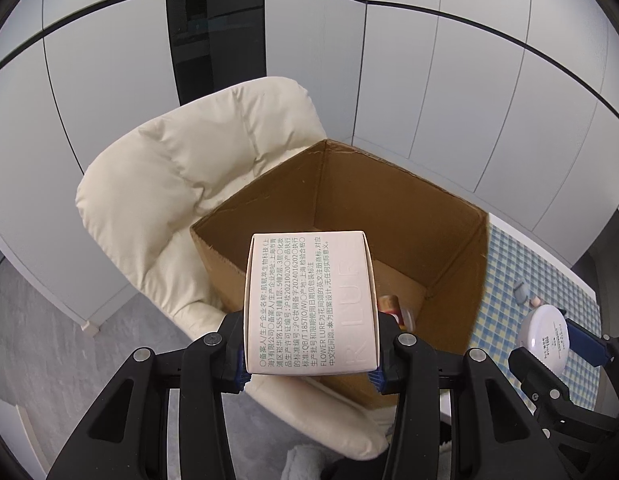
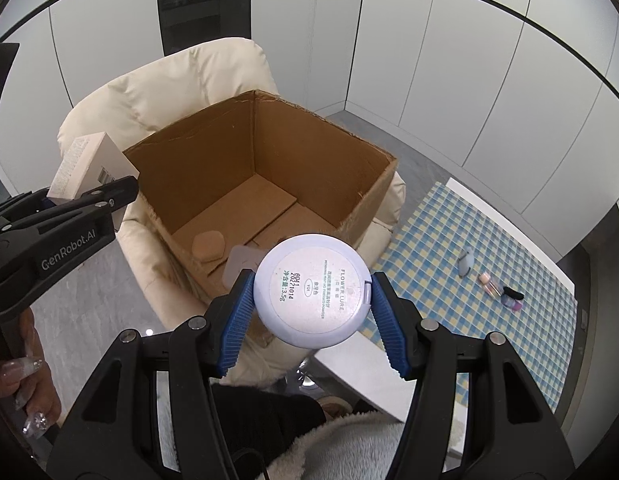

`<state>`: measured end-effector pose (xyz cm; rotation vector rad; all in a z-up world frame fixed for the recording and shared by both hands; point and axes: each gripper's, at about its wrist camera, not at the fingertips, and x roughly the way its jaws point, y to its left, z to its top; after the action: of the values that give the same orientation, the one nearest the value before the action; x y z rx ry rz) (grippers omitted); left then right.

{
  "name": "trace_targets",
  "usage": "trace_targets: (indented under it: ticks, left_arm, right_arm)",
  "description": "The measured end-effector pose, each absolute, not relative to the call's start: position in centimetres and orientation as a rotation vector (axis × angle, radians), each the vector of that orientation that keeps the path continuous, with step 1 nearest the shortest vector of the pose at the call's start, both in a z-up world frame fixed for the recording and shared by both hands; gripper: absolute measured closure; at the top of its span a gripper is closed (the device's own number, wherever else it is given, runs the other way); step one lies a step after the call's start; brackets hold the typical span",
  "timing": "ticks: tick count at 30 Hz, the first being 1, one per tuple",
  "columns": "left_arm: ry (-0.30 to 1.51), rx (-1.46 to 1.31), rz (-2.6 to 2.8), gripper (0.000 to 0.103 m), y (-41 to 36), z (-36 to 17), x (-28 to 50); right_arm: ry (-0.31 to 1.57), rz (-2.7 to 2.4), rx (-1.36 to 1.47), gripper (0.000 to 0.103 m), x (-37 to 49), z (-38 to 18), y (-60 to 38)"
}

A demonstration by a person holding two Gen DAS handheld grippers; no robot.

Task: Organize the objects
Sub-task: 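Carry the white box and compact with both tools toward the cardboard box, then lower both tools into the box and open them, releasing box and compact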

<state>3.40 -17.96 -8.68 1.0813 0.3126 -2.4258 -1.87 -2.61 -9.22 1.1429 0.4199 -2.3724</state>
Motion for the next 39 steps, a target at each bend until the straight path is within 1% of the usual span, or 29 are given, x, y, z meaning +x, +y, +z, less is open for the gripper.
trace_targets:
  ticks: [12, 22, 30, 39]
  left_arm:
    - [0.314, 1.140, -2.363, 0.058, -20.6, -12.3, -2.7]
    - [0.274, 1.170, -2.316, 0.058, -22.1, -14.4, -6.7]
    - [0.260, 1.191, -2.309, 0.058, -22.6, -15.3, -8.1]
    - [0.254, 1.177, -2.331, 0.057, -22.3, -15.0, -8.3]
  right_arm:
    - [0.434, -2.350, 1.158, 0.043, -7.6, -12.2, -6.7]
    - [0.466, -2.317, 1.200, 0.043, -11.9, -15.4, -10.0]
    - [0.489, -2.293, 1.220, 0.043, -12.8, -17.2, -11.2]
    - [0.468, -2.295, 1.231, 0.043, -13.2, -17.5, -11.1]
